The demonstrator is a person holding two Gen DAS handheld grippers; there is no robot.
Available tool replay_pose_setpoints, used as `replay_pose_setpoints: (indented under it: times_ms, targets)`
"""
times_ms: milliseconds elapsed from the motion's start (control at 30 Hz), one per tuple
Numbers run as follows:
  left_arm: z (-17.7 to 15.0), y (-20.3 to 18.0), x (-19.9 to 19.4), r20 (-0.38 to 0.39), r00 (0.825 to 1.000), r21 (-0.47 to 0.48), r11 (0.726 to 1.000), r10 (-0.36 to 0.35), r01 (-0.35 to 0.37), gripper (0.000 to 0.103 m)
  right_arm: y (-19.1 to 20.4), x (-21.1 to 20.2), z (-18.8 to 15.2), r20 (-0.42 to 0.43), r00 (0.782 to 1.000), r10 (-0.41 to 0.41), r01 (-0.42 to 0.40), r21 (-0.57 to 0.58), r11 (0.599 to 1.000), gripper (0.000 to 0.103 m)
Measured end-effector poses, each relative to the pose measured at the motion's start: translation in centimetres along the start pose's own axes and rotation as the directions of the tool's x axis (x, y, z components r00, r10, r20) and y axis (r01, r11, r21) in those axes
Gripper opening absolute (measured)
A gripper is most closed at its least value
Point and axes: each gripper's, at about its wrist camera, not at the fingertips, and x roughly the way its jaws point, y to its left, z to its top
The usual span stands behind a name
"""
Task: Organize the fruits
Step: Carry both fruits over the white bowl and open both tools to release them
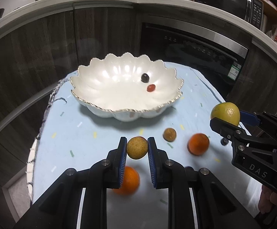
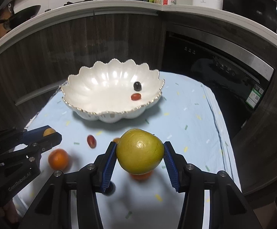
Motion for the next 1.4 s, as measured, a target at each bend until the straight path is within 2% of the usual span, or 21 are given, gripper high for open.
replay_pose_setpoints:
  times_ms: [667,1200,1400]
  targets:
    - [5.6,3.9,1.8,0.025,0.999,-0.051,0.998,0.044,-0.043,0.022,1.7,2.5,6.2,0.057,0.998,0.034,-0.035,0.006,0.999,0.05]
    - [8.8,5.5,4.9,0.004,0.998,-0.044,0.997,0.058,-0.057,0.022,1.9,6.4,9.0,0.015,0.998,0.063,-0.064,0.045,0.997,0.05]
    - [9.2,5.9,6.7,-0.031,0.998,-0.045,0.997,0.055,-0.056,0.022,2.3,8.0,9.2,-0.019,0.997,0.07,-0.069,0.042,0.997,0.05]
